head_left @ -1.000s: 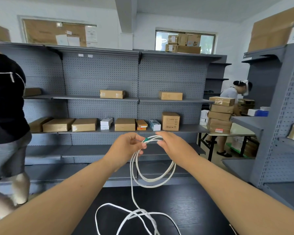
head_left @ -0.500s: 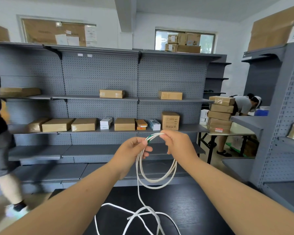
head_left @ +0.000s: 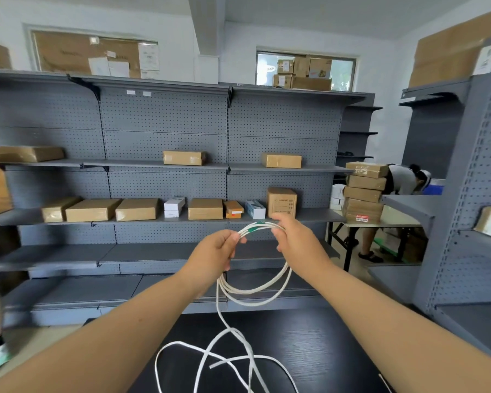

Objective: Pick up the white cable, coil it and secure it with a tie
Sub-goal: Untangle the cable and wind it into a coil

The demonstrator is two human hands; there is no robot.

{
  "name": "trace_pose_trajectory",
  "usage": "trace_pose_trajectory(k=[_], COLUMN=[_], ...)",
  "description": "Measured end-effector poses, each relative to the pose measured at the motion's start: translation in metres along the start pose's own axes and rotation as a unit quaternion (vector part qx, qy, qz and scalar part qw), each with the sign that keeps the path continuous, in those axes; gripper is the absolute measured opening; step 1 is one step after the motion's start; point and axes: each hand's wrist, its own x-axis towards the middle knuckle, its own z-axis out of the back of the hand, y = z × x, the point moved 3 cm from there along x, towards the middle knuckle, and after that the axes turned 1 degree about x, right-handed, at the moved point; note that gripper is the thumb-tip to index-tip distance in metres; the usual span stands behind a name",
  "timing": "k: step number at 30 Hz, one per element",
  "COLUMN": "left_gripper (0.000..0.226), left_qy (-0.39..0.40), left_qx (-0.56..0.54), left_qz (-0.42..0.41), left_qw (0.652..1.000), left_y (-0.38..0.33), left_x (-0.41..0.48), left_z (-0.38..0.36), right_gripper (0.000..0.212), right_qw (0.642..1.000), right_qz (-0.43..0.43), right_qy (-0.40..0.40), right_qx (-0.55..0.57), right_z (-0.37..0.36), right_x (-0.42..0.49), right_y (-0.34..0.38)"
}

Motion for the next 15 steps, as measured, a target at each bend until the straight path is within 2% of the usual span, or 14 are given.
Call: trace_pose_trajectory(k=[6, 10, 13, 15], left_gripper=[0.027, 0.027, 0.027, 0.026], left_qy=[0.056, 0.096, 0.102, 0.11], left_qx=[0.116, 0.203, 0.18, 0.099], left_qz=[-0.014, -0.034, -0.019, 0.002], left_qw=[0.992, 0.974, 0.978, 0.989], left_y=[-0.009, -0.019, -0.018, -0.015], left_x=[0.008, 0.012, 0.011, 0.009], left_z=[0.008, 0.014, 0.019, 0.02], right_gripper=[0.041, 0.03, 0.021, 0.014], right_qw=[0.991, 0.971, 0.962, 0.962], right_qz=[0.053, 0.097, 0.147, 0.164], right_qy=[0.095, 0.125, 0.096, 0.077], right_qx=[-0.083, -0.18, -0.209, -0.203], right_z=[-0.009, -0.014, -0.013, -0.011], right_x=[0.007, 0.011, 0.014, 0.017], right_y=[0.002, 0.005, 0.011, 0.016])
